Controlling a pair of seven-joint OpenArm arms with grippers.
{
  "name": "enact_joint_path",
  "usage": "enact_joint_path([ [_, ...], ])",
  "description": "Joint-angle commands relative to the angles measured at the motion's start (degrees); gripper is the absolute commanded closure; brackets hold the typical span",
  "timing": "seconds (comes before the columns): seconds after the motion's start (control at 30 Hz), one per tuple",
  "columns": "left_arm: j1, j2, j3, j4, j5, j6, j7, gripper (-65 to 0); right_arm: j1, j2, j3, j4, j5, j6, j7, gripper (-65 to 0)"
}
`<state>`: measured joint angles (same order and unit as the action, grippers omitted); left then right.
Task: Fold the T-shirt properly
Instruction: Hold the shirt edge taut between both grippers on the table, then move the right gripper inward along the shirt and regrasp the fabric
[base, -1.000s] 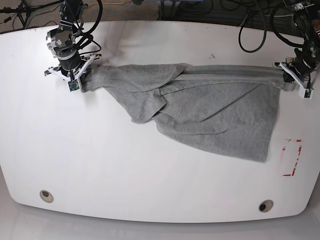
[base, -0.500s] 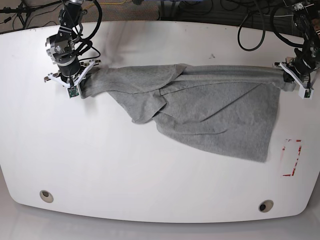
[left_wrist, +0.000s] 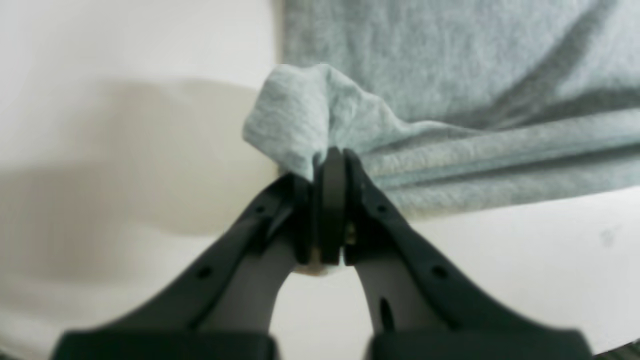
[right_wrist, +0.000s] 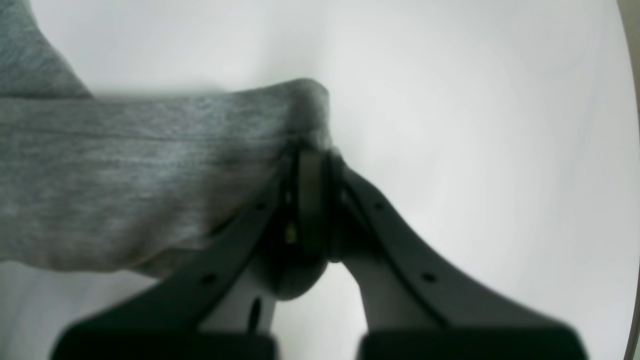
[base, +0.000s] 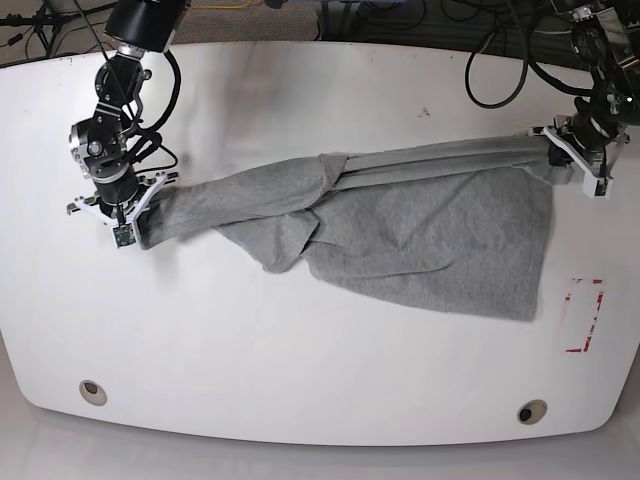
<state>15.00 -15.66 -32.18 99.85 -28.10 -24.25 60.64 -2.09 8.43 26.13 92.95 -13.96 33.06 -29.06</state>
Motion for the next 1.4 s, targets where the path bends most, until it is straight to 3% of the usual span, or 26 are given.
enact_joint_path([
  [0.0,-0.6,-1.0,-0.1,1.1,0.1,0.2,-1.0,0.0,1.0,0.9,0.2,0.7,-0.2,-0.8,0.9,-0.6],
  [0.23,-0.6,-0.6,1.5,1.4,0.0,0.3,-1.0,0.0,0.6,0.6,0.2,1.0,-0.2,-0.8,0.8,-1.1],
  [0.3,-0.6,-0.6,1.5,1.6,0.0,0.3,-1.0,0.0,0.0,0.6,0.2,1.0,-0.2,-0.8,0.8,-3.8],
  [0.57,-0.6,-0.6,1.6,2.6,0.0,0.3,-1.0,0.0,-3.1,-1.4,0.3,5.1,0.2,-0.8,0.8,-43.0],
  [0.67,-0.9,-0.6,1.6,2.6,0.0,0.3,-1.0,0.0,-4.5,-2.5,0.3,8.2,0.2,-0.8,0.8,-51.7],
  [1.13,-2.1,-0.7,1.6,2.4,0.2,0.3,-1.0,0.0,-8.0,-9.9,0.3,18.1,0.4,-0.7,-0.7,-53.4],
  [1.2,-2.1,-0.7,1.6,2.4,0.2,0.3,-1.0,0.0,-8.0,-10.6,0.3,18.5,0.4,0.3,-1.8,-53.3],
  [1.37,-2.1,-0.7,1.6,2.3,0.2,0.3,-1.0,0.0,-8.3,-13.4,-2.3,21.0,0.2,6.3,-3.8,-53.3],
])
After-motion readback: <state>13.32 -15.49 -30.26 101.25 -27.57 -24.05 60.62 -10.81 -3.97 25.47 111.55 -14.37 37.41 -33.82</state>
